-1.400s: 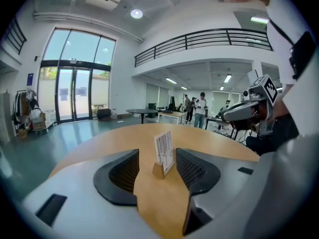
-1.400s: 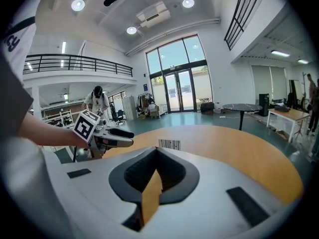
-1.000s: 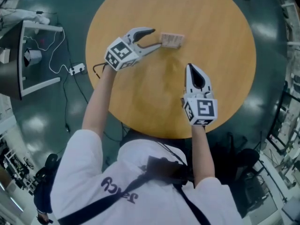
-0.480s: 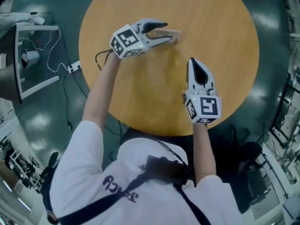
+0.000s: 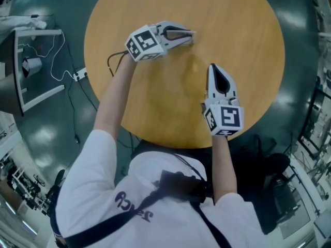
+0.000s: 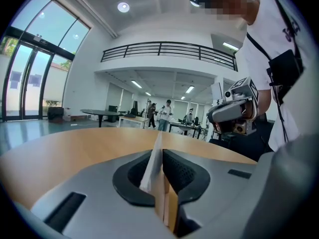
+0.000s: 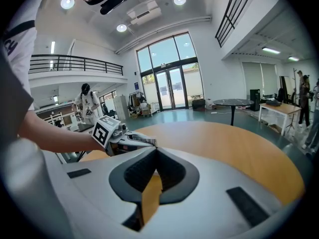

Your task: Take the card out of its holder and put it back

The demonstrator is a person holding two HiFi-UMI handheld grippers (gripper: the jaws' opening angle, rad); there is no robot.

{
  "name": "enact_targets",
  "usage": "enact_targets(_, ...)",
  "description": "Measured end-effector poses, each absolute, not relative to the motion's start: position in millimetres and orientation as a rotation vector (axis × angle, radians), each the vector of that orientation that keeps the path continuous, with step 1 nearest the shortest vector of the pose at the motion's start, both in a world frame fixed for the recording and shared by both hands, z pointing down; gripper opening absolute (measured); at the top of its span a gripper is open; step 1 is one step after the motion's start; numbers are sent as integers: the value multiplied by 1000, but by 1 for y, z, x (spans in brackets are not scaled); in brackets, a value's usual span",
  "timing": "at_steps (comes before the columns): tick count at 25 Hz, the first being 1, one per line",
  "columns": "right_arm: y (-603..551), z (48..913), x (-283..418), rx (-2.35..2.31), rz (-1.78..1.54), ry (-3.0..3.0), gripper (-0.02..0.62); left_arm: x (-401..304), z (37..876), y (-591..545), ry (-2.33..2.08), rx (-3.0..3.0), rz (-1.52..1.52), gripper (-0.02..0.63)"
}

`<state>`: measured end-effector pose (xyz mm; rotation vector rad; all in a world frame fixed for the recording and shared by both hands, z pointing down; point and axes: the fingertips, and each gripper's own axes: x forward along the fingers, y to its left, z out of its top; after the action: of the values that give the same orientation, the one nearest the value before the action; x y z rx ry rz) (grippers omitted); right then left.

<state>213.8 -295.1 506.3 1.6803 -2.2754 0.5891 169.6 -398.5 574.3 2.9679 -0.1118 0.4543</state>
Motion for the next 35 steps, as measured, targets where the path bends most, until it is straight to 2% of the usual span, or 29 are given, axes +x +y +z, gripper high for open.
enact_targets(2,-295,506,214,1679,585,-2277,23,171,574,-396,-85,2971,456,38)
enact_targets(6,-293,503,213,1681,580,-2283,21,170,574,-390,-13,2976,468,29)
enact_targets(20,-278,487,197,1722,545,-2285,23,157,543,-385,38,3017,440,28)
enact_targets(35,-236,451,202,1916,450,-2205,21,136,468,-348,-144,3175,421,28)
